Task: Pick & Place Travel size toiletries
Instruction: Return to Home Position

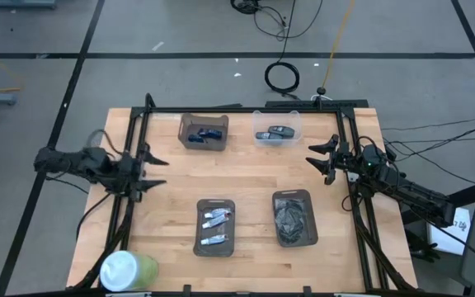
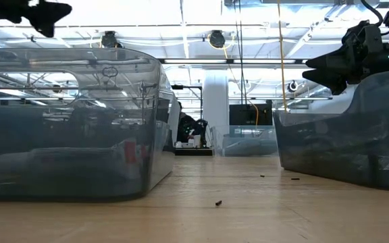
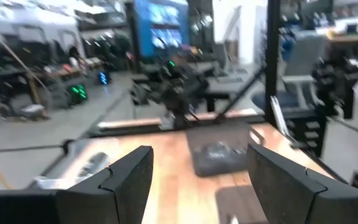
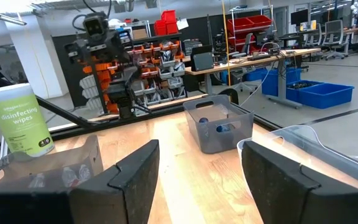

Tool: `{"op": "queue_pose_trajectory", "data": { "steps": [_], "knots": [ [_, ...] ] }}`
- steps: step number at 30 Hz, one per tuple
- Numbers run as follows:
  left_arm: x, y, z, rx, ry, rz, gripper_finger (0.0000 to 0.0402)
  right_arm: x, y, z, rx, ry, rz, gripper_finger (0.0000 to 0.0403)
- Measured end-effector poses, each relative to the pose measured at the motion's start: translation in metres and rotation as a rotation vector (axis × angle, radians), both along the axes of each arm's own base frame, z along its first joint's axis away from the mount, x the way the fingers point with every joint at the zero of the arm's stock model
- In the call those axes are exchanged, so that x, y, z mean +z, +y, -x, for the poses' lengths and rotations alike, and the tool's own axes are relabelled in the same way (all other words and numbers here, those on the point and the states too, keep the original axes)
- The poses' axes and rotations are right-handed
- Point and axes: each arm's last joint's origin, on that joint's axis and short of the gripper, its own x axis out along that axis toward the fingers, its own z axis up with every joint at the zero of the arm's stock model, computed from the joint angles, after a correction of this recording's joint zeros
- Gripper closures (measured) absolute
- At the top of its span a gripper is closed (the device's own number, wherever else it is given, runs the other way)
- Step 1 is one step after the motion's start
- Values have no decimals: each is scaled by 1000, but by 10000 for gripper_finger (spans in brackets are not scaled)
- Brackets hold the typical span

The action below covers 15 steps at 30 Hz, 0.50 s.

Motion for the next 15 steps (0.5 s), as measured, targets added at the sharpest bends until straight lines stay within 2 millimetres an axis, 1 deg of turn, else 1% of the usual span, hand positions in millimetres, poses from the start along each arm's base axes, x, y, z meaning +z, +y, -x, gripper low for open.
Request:
{"op": "queue_pose_trajectory", "data": {
  "steps": [4, 7, 10, 13, 15],
  "knots": [
    [-2, 8, 23, 38, -52, 11, 146, 0, 0, 0, 0, 0, 0, 185],
    [-2, 9, 22, 57, -37, 27, 146, 0, 0, 0, 1, 0, 0, 187],
    [3, 9, 21, 62, -78, 39, 146, 0, 0, 0, 0, 1, 0, 187],
    [-10, 8, 17, 51, -3, 6, 146, 0, 0, 0, -1, 1, 0, 185],
    [-7, 8, 19, 35, -49, 10, 146, 0, 0, 0, 0, -1, 1, 184]
  ]
}}
